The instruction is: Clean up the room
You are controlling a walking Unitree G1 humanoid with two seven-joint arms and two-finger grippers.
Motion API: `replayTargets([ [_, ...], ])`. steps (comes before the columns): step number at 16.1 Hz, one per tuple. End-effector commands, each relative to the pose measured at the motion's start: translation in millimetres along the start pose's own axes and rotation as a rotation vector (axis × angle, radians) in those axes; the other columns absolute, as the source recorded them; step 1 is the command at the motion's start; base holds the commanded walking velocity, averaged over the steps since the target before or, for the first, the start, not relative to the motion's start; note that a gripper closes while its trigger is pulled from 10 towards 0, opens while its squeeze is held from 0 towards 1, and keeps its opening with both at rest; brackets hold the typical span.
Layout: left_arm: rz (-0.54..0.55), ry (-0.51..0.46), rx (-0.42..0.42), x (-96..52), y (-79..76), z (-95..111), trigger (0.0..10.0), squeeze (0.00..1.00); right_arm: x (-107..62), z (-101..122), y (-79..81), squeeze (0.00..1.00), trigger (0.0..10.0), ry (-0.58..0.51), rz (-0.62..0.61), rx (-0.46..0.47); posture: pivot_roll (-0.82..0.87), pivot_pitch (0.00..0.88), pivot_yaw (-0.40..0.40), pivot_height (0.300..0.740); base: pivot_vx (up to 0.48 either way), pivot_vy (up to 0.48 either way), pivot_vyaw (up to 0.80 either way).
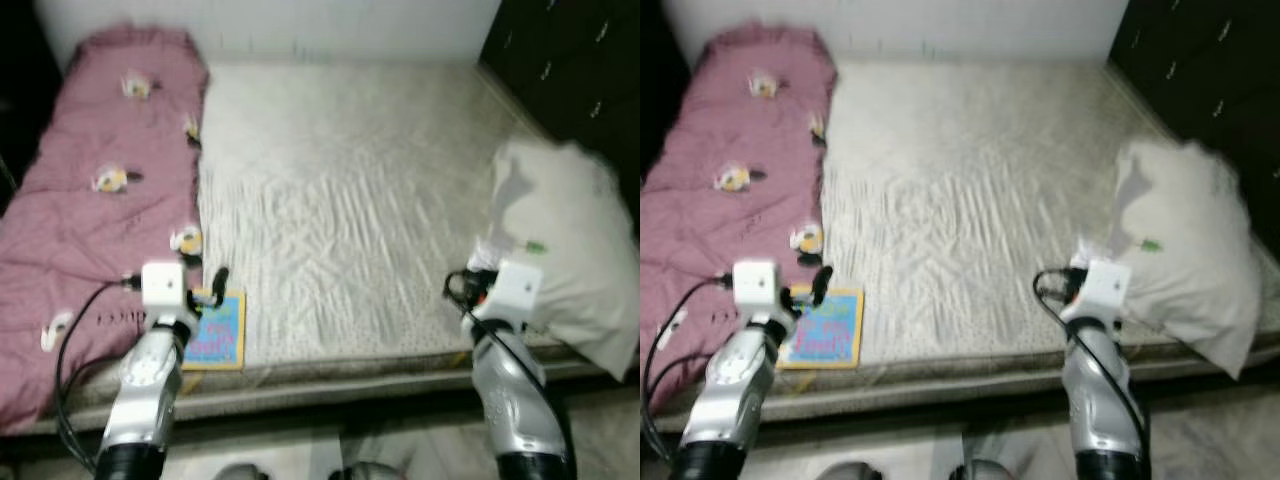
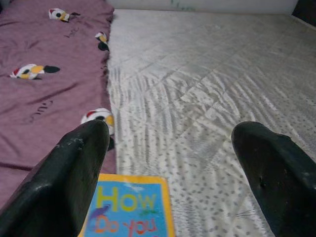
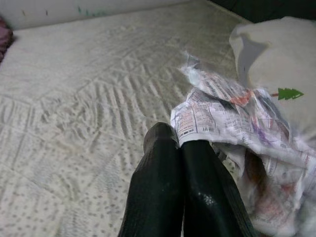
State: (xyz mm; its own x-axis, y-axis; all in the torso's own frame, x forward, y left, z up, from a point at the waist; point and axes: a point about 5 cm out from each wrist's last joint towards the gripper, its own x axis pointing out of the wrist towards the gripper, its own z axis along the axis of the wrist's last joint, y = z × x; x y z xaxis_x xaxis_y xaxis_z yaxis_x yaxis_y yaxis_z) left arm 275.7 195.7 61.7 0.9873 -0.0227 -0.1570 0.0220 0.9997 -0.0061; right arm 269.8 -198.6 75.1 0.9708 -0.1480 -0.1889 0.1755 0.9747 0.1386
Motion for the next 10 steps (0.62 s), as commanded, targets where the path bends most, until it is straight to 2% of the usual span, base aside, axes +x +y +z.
replayTargets([
  [1,0.020,-0.009,0.013,-0.9,7.0,2.4,10.0,0.00,1.9,4.8,4.3,0.00,10.0,-0.014,0.011,0.002,-0.02,0.052,-0.036,0.740,0.000,0.307,0.00],
  [4,0.003,-0.009,0.018,-2.0,5.8,1.6,10.0,0.00,2.3,4.2,4.8,0.00,10.0,-0.010,0.012,0.001,-0.02,0.052,-0.036,0.740,0.000,0.000,0.00],
  [10,0.006,-0.003,0.015,-2.6,6.7,0.3,10.0,0.00,2.0,2.2,4.7,0.00,10.0,-0.002,0.013,-0.001,-0.02,0.048,-0.035,0.740,0.000,0.478,0.00],
])
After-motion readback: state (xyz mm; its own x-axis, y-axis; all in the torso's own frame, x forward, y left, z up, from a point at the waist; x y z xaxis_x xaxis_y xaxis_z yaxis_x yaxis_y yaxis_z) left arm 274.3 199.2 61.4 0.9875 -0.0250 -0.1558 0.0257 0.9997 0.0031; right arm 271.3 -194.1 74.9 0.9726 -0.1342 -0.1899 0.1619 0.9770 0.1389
